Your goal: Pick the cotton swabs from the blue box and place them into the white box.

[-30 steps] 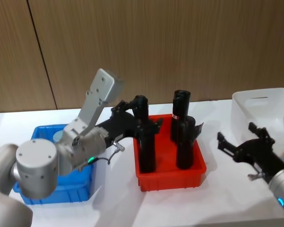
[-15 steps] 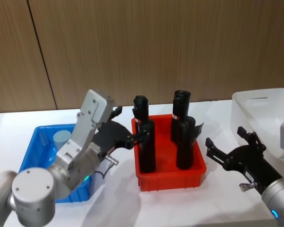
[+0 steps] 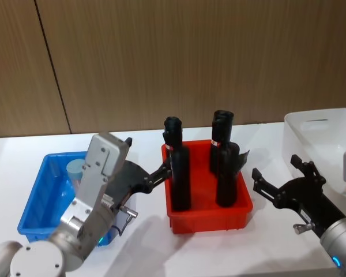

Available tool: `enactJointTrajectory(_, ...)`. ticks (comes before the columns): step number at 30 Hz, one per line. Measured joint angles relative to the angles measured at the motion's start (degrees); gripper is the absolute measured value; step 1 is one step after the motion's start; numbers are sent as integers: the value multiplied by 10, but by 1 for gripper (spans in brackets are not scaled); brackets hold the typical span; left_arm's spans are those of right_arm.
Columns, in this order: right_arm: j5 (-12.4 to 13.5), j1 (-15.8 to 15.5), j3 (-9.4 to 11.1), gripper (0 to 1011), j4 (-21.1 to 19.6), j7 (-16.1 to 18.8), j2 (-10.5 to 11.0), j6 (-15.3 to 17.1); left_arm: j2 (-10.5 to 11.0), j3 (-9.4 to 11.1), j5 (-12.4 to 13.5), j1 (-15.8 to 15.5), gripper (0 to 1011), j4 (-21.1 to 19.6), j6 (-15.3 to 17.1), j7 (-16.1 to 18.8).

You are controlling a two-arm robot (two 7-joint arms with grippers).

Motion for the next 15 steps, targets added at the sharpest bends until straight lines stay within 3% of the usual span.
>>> enactJointTrajectory(5,0,0,0,1001,0,0,0,0,6,2,2,16,1004,-14,-12,26)
enactJointTrajectory(15,1,4,1,1001,7,6,-1,0,9,3,2,23,1004,-19,-16,36)
